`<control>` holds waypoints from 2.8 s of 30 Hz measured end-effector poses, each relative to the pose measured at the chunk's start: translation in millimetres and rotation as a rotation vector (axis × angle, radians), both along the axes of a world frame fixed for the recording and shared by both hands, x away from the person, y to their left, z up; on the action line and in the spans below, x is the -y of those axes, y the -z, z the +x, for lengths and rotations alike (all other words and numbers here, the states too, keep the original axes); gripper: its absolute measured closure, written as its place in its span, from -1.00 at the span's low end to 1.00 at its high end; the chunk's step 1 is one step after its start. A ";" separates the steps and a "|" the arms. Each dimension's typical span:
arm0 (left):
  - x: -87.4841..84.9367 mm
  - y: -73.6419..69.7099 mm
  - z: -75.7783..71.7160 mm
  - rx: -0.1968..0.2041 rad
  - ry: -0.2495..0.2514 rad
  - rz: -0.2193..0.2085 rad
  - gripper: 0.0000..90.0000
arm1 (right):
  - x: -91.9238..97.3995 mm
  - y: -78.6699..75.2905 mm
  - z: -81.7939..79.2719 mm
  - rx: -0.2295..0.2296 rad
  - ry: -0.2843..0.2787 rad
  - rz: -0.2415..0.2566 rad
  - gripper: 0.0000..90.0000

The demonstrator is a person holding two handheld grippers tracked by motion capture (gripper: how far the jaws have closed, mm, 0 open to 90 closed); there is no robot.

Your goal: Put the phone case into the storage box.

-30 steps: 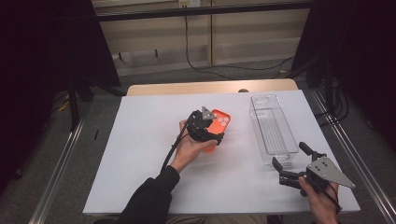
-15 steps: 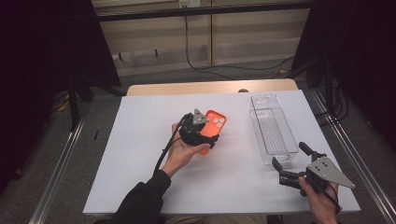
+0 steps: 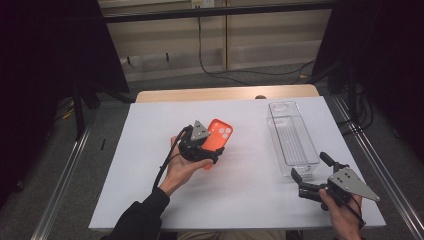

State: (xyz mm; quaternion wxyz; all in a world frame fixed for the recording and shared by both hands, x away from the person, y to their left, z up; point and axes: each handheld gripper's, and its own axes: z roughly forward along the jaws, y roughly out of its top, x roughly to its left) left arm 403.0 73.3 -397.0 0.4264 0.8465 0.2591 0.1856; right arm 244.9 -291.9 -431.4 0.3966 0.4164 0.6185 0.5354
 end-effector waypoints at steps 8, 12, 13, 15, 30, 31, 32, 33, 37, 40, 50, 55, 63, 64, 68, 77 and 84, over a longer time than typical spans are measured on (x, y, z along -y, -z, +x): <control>-11.4 0.0 -9.6 0.013 -0.009 -0.002 -0.70 | -4.7 -2.5 1.1 0.003 -0.015 -0.002 -1.00; -14.6 -2.2 -15.9 0.032 -0.012 -0.003 -0.70 | -7.7 -4.5 1.4 0.007 -0.011 0.008 -1.00; -14.9 -2.4 -17.6 0.027 -0.014 -0.013 -0.70 | -8.1 -5.1 1.6 0.003 -0.015 0.011 -1.00; -16.0 -3.1 -18.4 0.027 -0.009 -0.004 -0.70 | -10.0 -6.9 2.0 0.003 -0.016 0.011 -1.00; -28.9 3.5 -42.2 0.025 0.003 0.012 -0.70 | -35.5 -14.9 8.6 -0.011 -0.086 0.028 -1.00; -28.9 5.0 -42.7 0.013 0.006 0.000 -0.70 | -37.0 -14.8 9.3 -0.015 -0.091 0.026 -1.00; -27.9 5.5 -43.7 0.017 0.007 0.011 -0.70 | -38.7 -14.4 10.2 -0.019 -0.094 0.025 -1.00; -26.9 5.3 -44.9 0.023 0.012 0.020 -0.70 | -40.2 -14.2 11.5 -0.020 -0.097 0.021 -1.00; -20.8 6.0 -51.1 0.033 0.045 0.027 -0.70 | -48.6 -15.8 13.4 -0.021 -0.119 0.027 -1.00; -17.8 6.6 -54.6 0.038 0.058 0.033 -0.70 | -55.6 -17.3 14.3 -0.023 -0.153 0.021 -1.00; -12.8 9.2 -60.3 0.063 0.049 0.054 -0.69 | -77.2 -18.3 25.9 -0.090 -0.202 0.028 -0.97; -10.5 10.6 -63.2 0.069 0.054 0.053 -0.69 | -88.6 -18.3 33.6 -0.133 -0.228 0.027 -0.95; -4.3 13.3 -64.4 0.075 0.055 0.065 -0.69 | -91.6 -23.6 42.7 -0.213 -0.186 0.083 -0.91; -4.3 13.3 -64.4 0.075 0.055 0.065 -0.69 | -91.6 -23.6 42.7 -0.213 -0.186 0.083 -0.91; -0.5 11.6 -65.7 0.097 0.057 0.067 -0.69 | -89.8 -24.3 46.6 -0.263 -0.166 0.083 -0.90; 3.8 13.3 -67.4 0.117 0.055 0.072 -0.69 | -93.1 -33.7 55.6 -0.376 -0.192 0.060 -0.89; 7.1 15.0 -69.3 0.140 0.047 0.070 -0.69 | -97.6 -38.3 63.6 -0.478 -0.259 0.066 -0.85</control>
